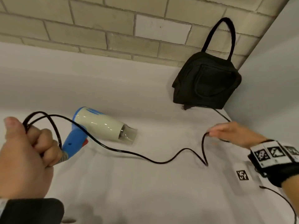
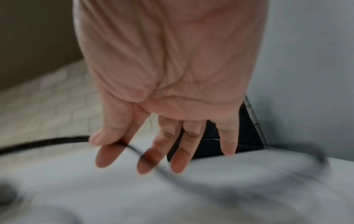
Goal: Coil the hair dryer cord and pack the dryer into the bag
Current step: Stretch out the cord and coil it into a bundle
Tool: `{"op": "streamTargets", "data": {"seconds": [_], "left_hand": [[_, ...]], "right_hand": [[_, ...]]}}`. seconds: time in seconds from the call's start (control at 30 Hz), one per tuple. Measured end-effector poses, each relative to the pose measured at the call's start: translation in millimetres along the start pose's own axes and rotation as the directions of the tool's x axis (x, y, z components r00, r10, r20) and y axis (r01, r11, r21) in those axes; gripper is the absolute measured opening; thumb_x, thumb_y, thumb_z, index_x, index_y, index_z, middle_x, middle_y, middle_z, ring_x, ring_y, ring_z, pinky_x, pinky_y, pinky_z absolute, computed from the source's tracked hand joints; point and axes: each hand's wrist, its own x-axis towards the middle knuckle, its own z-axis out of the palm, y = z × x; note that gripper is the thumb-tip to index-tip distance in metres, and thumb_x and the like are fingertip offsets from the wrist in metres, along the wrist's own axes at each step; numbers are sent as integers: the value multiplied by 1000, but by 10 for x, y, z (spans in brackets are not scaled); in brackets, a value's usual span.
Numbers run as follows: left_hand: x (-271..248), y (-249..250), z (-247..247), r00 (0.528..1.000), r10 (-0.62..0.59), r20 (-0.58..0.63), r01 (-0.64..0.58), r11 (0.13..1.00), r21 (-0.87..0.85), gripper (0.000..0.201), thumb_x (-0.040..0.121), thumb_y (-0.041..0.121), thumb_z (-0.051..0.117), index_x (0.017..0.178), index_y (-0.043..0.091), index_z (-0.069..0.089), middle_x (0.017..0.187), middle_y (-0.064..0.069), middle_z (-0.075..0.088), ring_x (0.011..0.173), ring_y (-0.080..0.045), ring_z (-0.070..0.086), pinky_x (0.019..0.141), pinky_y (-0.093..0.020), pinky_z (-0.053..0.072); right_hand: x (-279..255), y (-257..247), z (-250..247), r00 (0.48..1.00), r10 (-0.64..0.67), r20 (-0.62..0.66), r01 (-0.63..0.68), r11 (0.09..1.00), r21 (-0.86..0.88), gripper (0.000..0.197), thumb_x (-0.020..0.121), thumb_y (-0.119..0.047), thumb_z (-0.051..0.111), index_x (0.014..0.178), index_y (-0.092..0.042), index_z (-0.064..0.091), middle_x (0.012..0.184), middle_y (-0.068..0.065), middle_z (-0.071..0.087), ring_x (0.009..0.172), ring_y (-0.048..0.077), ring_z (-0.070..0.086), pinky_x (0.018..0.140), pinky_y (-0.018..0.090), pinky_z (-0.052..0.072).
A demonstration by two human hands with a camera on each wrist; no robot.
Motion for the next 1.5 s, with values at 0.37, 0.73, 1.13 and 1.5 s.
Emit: {"op": "streamTargets", "data": {"seconds": [0.37, 0.73, 1.13, 1.5], "left_hand": [[-415, 261, 1112, 992, 88, 88, -90, 996, 26, 47, 88, 46, 26, 45, 26, 24, 37, 15, 23, 34, -3, 15, 54, -27, 30], [-503, 228, 1098, 947, 26, 320, -33, 999, 15, 49, 60, 74, 57, 46, 31, 36, 38, 16, 31, 34, 0, 20, 65, -34, 23], [-559, -5, 1383, 819, 120, 561, -309, 916, 255, 25, 80, 40, 38, 62, 42, 55, 70, 3, 60, 54, 5, 49, 54, -4, 35], [-576, -200, 1428, 804, 123, 582, -422, 807, 412, 28, 82, 49, 33, 60, 39, 46, 52, 13, 56, 48, 0, 49, 50, -7, 35]], "right_hand": [[-390, -325, 179, 935, -263, -236, 225, 958, -176, 80, 78, 16, 36, 91, -62, 51, 117, -35, 42, 110, -12, 42, 94, 4, 28], [136, -1329, 1548, 906, -393, 157, 410, 907, -97, 41, 94, -22, 43, 135, -25, 37, 124, -2, 56, 113, 14, 50, 100, 34, 39], [-264, -1425, 1706, 831, -555, -22, 553, 831, -62, 30, 80, -15, 36, 97, -4, 58, 98, 14, 62, 89, 26, 58, 75, 36, 49], [-703, -1317, 1472, 851, -477, -220, 473, 878, -73, 21, 73, -49, 39, 86, -38, 52, 72, -36, 60, 55, -11, 50, 53, 17, 40]]}}
